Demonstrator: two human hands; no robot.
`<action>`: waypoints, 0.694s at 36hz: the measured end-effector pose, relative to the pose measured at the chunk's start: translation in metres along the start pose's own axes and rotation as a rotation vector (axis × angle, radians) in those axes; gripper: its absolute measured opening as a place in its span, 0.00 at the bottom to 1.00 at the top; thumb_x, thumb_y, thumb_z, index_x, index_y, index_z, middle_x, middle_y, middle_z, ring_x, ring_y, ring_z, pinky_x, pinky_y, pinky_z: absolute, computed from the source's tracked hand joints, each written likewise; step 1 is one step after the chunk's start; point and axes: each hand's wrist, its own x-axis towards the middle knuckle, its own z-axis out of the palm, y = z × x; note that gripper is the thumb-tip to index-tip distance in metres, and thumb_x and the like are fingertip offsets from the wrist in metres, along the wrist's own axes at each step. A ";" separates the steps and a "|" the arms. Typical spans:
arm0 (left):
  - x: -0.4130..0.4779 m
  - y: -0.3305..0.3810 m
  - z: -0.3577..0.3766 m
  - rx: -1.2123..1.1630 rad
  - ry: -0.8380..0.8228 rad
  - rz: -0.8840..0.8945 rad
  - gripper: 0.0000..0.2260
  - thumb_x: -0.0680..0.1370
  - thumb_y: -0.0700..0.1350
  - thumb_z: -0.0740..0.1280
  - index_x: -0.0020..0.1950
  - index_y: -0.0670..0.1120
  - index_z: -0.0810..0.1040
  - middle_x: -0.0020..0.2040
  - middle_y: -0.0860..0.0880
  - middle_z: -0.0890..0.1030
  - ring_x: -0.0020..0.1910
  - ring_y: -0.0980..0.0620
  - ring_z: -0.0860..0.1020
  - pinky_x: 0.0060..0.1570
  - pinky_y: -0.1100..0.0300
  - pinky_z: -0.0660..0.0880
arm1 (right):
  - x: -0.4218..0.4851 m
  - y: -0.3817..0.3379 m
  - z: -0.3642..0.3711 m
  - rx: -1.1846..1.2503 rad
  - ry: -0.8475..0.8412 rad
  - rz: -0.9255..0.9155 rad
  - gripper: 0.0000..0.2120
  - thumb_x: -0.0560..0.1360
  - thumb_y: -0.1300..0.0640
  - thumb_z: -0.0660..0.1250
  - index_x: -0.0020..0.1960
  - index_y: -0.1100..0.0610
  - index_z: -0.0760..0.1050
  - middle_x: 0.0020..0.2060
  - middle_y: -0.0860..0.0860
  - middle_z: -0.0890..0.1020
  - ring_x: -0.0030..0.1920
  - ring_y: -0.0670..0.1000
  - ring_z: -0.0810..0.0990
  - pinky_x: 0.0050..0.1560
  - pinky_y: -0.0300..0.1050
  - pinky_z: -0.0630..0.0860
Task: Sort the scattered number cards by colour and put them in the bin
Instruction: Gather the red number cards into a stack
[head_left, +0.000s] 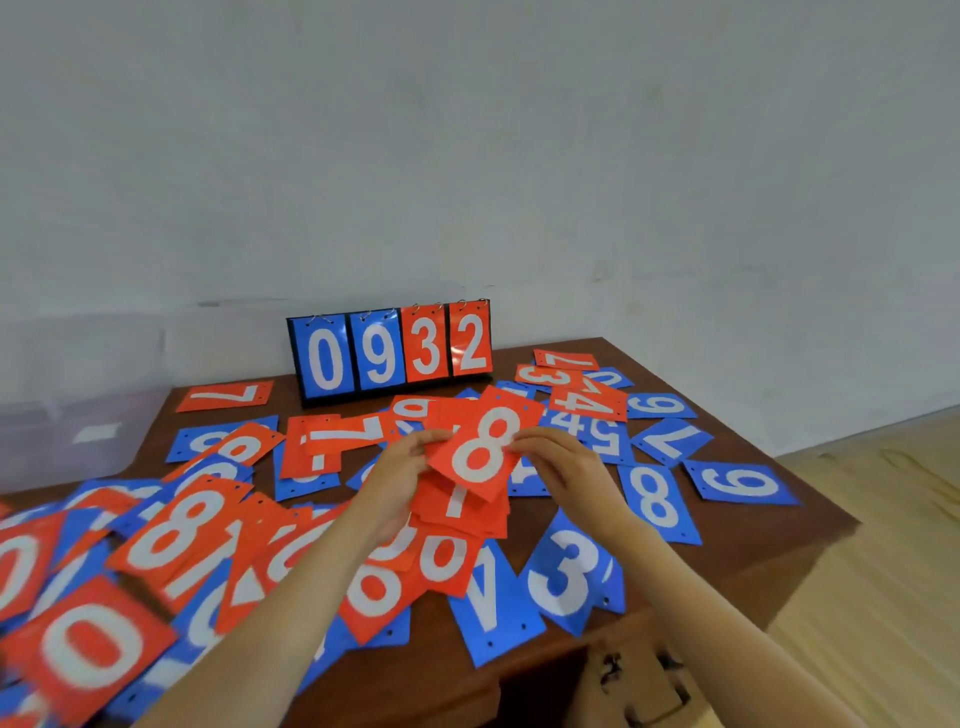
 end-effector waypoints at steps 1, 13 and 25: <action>-0.005 -0.001 -0.002 -0.002 -0.001 -0.001 0.14 0.79 0.33 0.58 0.54 0.48 0.78 0.57 0.43 0.79 0.52 0.44 0.81 0.48 0.50 0.80 | -0.002 -0.005 -0.001 0.017 0.026 0.026 0.11 0.78 0.62 0.60 0.56 0.58 0.79 0.55 0.51 0.80 0.58 0.46 0.77 0.61 0.35 0.72; -0.029 -0.014 0.017 0.010 0.082 0.043 0.11 0.76 0.38 0.67 0.56 0.50 0.77 0.60 0.46 0.77 0.51 0.46 0.81 0.46 0.50 0.81 | -0.020 -0.029 0.015 0.093 0.022 0.100 0.08 0.73 0.56 0.71 0.52 0.56 0.81 0.55 0.48 0.78 0.57 0.42 0.74 0.59 0.32 0.70; 0.037 -0.022 0.068 0.105 0.211 -0.023 0.18 0.75 0.31 0.59 0.49 0.55 0.77 0.60 0.48 0.74 0.46 0.48 0.80 0.46 0.46 0.80 | 0.018 0.077 0.004 -0.132 -0.118 0.604 0.18 0.78 0.55 0.64 0.67 0.57 0.70 0.66 0.54 0.70 0.68 0.54 0.65 0.65 0.45 0.64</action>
